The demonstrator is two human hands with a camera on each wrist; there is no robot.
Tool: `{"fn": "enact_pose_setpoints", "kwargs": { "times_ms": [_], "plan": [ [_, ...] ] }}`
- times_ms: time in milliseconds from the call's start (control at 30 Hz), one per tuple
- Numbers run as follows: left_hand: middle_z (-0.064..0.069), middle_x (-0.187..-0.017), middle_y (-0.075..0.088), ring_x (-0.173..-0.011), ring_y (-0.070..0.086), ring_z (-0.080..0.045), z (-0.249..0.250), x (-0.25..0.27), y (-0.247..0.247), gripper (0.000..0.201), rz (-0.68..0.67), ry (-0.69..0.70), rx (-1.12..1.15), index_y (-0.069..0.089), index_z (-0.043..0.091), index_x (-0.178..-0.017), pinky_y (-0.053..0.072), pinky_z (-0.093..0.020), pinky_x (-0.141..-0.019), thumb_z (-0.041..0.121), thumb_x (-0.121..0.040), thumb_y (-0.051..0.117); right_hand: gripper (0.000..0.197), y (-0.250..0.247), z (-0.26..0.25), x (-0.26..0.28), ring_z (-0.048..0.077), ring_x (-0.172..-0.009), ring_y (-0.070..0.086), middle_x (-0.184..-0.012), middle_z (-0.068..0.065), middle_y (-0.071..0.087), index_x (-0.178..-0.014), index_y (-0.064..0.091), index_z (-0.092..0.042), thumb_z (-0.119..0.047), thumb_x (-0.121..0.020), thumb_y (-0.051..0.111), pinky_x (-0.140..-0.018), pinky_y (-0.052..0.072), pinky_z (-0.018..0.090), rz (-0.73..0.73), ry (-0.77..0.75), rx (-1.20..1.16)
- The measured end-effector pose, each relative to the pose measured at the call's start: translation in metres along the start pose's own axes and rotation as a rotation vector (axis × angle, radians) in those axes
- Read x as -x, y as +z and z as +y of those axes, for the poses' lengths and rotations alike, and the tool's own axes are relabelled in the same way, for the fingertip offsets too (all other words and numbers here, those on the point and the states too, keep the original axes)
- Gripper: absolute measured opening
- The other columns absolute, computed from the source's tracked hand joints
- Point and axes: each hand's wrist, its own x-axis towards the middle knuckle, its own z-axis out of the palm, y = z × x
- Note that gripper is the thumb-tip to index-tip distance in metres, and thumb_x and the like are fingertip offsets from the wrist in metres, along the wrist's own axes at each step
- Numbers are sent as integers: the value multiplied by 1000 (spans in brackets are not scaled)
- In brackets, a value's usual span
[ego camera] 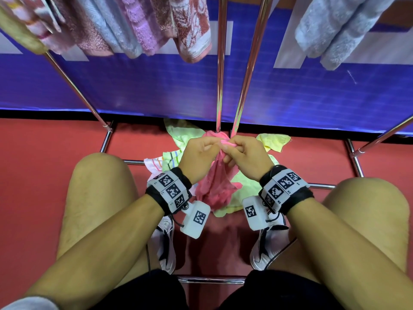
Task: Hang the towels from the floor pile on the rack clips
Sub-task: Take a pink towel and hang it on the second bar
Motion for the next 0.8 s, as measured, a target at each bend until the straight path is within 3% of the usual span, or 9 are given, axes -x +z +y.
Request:
{"fn": "enact_pose_setpoints", "kwargs": {
  "times_ms": [133, 233, 300, 433, 467, 533, 633, 733, 800],
  "plan": [
    [-12, -92, 76, -96, 69, -42, 1, -1, -1, 16, -4, 22, 8, 80, 23, -92, 51, -60, -93, 30, -79, 74, 20, 0, 0, 0, 16, -54, 67, -64, 4, 71, -80, 68, -12, -25, -95, 63, -52, 50, 20, 13, -10, -20],
    [-19, -93, 75, -95, 66, -49, 1, -2, -4, 16, 16, 1, 34, 80, 25, -88, 52, -62, -90, 33, -74, 76, 28, 0, -1, 1, 17, -55, 68, -63, 4, 71, -79, 66, -7, -30, -94, 64, -55, 55, 27, 24, -19, 28],
    [-24, -96, 73, -95, 66, -51, 4, -3, -5, 10, 9, -31, 84, 80, 21, -86, 53, -61, -88, 23, -77, 76, 33, 0, 1, -1, 16, -56, 69, -62, 3, 71, -77, 65, -6, -35, -93, 65, -60, 57, 33, 31, -22, 64],
    [-9, -84, 76, -79, 72, -25, 9, -8, -11, 10, 15, -45, 126, 74, 6, -94, 61, -38, -79, 2, -90, 65, 38, -2, 8, -8, 21, -58, 66, -59, -9, 67, -72, 59, -12, -48, -83, 65, -65, 56, 45, 29, -52, 185],
    [-6, -82, 75, -76, 70, -19, 10, -10, -14, 11, 25, -41, 122, 73, 6, -95, 60, -35, -77, 2, -92, 63, 38, -4, 10, -9, 18, -56, 62, -56, -13, 62, -71, 57, -10, -45, -82, 65, -64, 54, 43, 11, -56, 260],
    [-4, -81, 74, -74, 68, -16, 13, -13, -20, 11, 40, -32, 100, 73, 9, -95, 60, -33, -74, 6, -94, 62, 34, -7, 15, -9, 20, -56, 51, -55, -5, 53, -68, 52, -7, -33, -84, 66, -64, 50, 40, -27, -52, 412],
    [-9, -84, 71, -72, 65, -15, 16, -17, -32, 12, 71, -19, 125, 69, 2, -102, 57, -25, -67, 6, -96, 59, 30, -9, 25, -9, 23, -70, 47, -68, 2, 49, -66, 54, -10, -30, -87, 63, -75, 41, 37, -56, -37, 588],
    [-16, -91, 66, -78, 62, -20, 17, -21, -46, 16, 115, 6, 145, 66, -1, -106, 57, -28, -70, 11, -95, 60, 19, -14, 33, -9, 16, -88, 49, -100, 2, 51, -88, 70, -16, -33, -89, 63, -82, 43, 32, -75, -11, 616],
    [-16, -91, 65, -80, 60, -22, 17, -21, -51, 15, 122, 11, 139, 67, 2, -103, 56, -29, -72, 13, -94, 61, 19, -17, 31, -8, 15, -87, 51, -104, -1, 55, -95, 71, -15, -31, -89, 62, -81, 45, 31, -56, -37, 636]
  ]
}}
